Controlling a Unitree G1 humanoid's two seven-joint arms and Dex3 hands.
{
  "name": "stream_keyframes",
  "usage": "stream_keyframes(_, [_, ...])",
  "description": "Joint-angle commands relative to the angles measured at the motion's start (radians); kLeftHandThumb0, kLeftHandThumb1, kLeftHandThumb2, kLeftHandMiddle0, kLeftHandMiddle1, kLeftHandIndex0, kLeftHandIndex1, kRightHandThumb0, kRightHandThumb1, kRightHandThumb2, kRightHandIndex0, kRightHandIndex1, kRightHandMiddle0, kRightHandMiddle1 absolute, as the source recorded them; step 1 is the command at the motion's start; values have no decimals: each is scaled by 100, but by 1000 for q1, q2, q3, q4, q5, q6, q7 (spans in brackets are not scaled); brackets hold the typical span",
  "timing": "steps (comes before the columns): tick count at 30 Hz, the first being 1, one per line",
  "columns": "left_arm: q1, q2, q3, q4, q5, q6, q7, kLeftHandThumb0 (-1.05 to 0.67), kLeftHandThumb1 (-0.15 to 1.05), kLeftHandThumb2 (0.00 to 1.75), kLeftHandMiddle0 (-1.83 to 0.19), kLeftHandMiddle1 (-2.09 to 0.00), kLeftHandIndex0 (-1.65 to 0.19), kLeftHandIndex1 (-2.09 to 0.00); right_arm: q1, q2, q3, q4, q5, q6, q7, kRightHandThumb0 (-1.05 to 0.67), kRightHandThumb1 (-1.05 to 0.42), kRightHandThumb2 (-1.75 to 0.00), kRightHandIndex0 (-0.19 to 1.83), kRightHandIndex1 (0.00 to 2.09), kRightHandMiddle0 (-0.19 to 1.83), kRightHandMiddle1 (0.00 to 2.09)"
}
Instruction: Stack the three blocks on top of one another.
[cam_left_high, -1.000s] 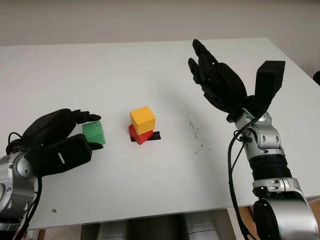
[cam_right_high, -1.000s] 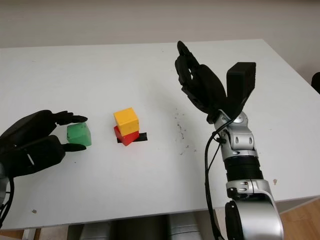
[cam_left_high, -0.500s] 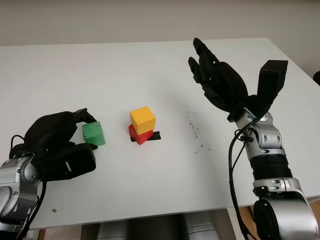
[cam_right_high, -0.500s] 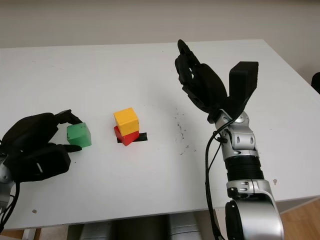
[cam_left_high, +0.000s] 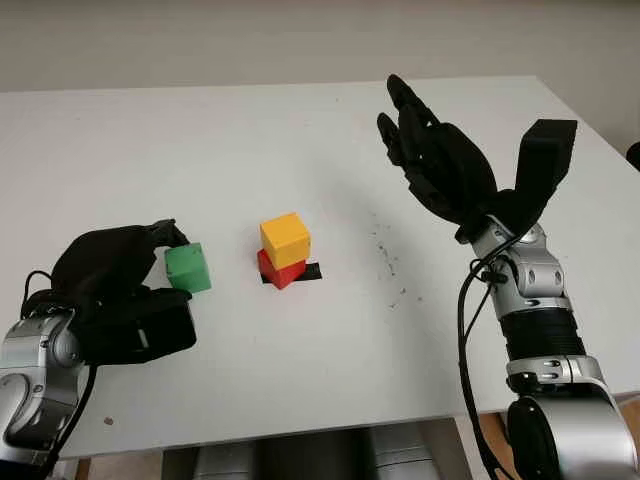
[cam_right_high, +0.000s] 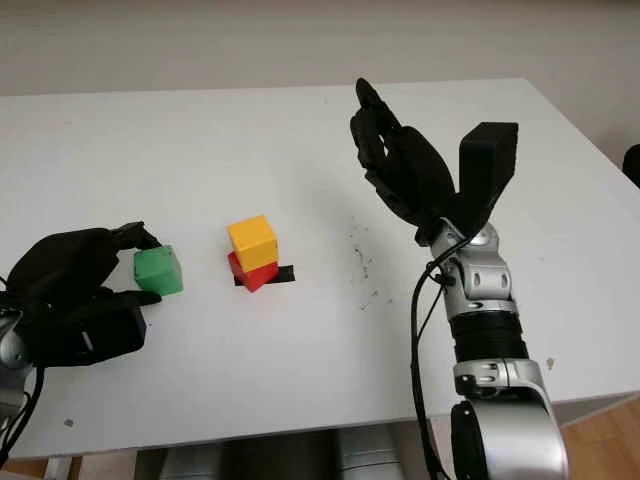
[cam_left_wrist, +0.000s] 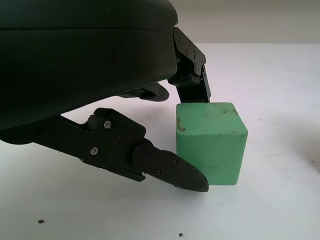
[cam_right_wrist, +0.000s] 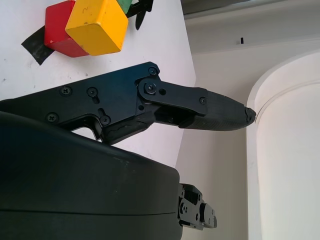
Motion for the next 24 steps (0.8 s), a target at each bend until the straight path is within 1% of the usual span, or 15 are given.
stream_keyframes(1, [13, -26, 19, 4, -34, 2, 9, -47, 103, 8, -39, -7, -38, -100, 3, -10, -7, -18, 0, 0, -5, -69, -105, -61, -19, 0, -19, 2])
stream_keyframes(3, [12, -50, 36, 0, -78, 17, 10, -48, 104, 7, -40, -7, -39, -101, 3, -11, -6, -16, -1, -2, -6, -68, -105, -61, -19, 0, -19, 2])
stream_keyframes(6, [11, -86, 62, -1, -139, 29, 22, -49, 103, 6, -42, -8, -39, -110, 3, -12, -3, -14, -5, -4, -7, -66, -105, -61, -19, 0, -19, 2])
stream_keyframes(10, [15, -96, 72, 3, -172, 28, 36, -50, 103, 5, -44, -8, -36, -119, 4, -12, -1, -14, -11, -4, -8, -60, -105, -66, -19, 0, -19, 0])
stream_keyframes(13, [19, -88, 65, 9, -163, 17, 55, -44, 104, 6, -46, -9, -34, -127, 7, -11, -1, -15, -12, -8, -5, -61, -105, -64, -19, 0, -19, 0])
stream_keyframes(14, [20, -81, 59, 10, -152, 15, 60, -40, 104, 5, -46, -10, -35, -129, 9, -12, -2, -15, -13, -17, -2, -61, -105, -63, -19, 0, -19, 0])
stream_keyframes(18, [25, -70, 55, 13, -137, -7, 70, -36, 103, 5, -46, -9, -35, -134, 10, -13, -3, -17, -14, -18, 0, -61, -105, -62, -19, 0, -19, 0])
stream_keyframes(21, [28, -84, 73, 11, -163, -35, 91, -34, 102, 5, -47, -10, -36, -143, 10, -15, -2, -25, -16, 0, -4, -61, -105, -59, -19, 0, -18, 1])
stream_keyframes(23, [24, -112, 100, -12, -211, -19, 92, -34, 101, 5, -47, -11, -35, -149, 8, -15, -1, -25, -16, 11, -5, -61, -105, -58, -19, 0, -19, 2])
stream_keyframes(24, [20, -128, 117, -34, -240, 2, 85, -30, 101, 5, -48, -12, -35, -155, 7, -14, 0, -25, -17, 17, -9, -61, -105, -55, -19, 0, -18, 3])
